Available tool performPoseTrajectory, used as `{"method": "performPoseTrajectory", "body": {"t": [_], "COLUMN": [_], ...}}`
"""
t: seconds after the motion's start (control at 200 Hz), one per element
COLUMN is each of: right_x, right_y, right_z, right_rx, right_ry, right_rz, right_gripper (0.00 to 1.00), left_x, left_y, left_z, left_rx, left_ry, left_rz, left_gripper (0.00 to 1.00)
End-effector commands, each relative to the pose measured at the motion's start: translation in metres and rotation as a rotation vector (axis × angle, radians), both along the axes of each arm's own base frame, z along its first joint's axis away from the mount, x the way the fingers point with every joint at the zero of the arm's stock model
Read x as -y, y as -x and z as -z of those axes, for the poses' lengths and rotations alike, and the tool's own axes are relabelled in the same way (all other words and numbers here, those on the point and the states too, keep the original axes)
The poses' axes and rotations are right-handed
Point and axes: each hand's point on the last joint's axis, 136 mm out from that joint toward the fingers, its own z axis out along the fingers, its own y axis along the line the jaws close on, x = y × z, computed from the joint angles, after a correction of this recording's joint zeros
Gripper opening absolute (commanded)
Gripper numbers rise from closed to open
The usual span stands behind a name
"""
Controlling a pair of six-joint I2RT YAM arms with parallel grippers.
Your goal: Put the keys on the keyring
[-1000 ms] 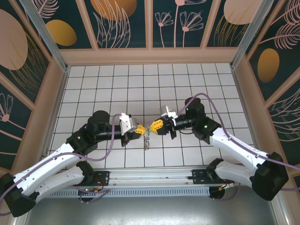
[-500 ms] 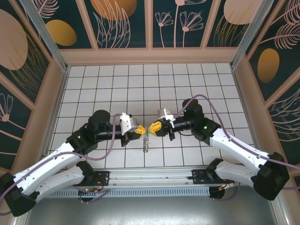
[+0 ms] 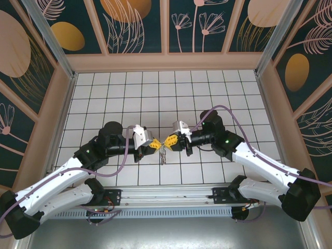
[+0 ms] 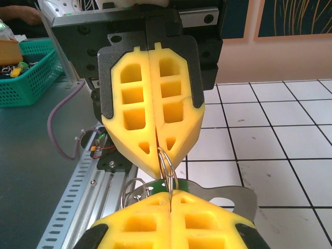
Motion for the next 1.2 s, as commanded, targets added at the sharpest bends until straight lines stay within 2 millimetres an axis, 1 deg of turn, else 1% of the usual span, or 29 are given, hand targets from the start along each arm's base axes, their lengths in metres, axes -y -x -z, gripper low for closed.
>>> {"method": "performPoseTrajectory", "body": {"t": [0.0,0.135,0.385,0.445,0.716,0.996,1.196], "right_x": [-0.006,-0.006,-0.008,-0.008,-0.011,-0.014,-0.013], "right_y": [0.009,0.009,0.007,0.007,0.002,-0.011,-0.013], "right_z": [-0.039,-0.04,-0.054,-0.054,-0.054,-0.044,-0.043], "right_rx": [0.115,0.126,0.116,0.114,0.104,0.054,0.028], "right_ry": [-0.092,-0.095,-0.1,-0.098,-0.066,0.03,0.053], "right_rz": [-0.038,-0.033,-0.029,-0.028,-0.022,0.038,0.059], "right_gripper": [0.0,0.0,0.0,0.0,0.0,0.0,0.0], "left_x": [0.007,0.007,0.007,0.007,0.007,0.007,0.005], "left_y": [0.0,-0.001,0.0,0.0,-0.001,-0.004,-0.006], "left_z": [-0.023,-0.023,-0.023,-0.022,-0.021,-0.019,-0.019], "left_rx": [0.056,0.057,0.056,0.057,0.059,0.061,0.065], "left_ry": [0.056,0.055,0.056,0.054,0.05,0.041,0.037], "left_rz": [0.023,0.024,0.025,0.026,0.023,0.009,-0.008], "left_gripper": [0.0,0.0,0.0,0.0,0.0,0.0,0.0]}}
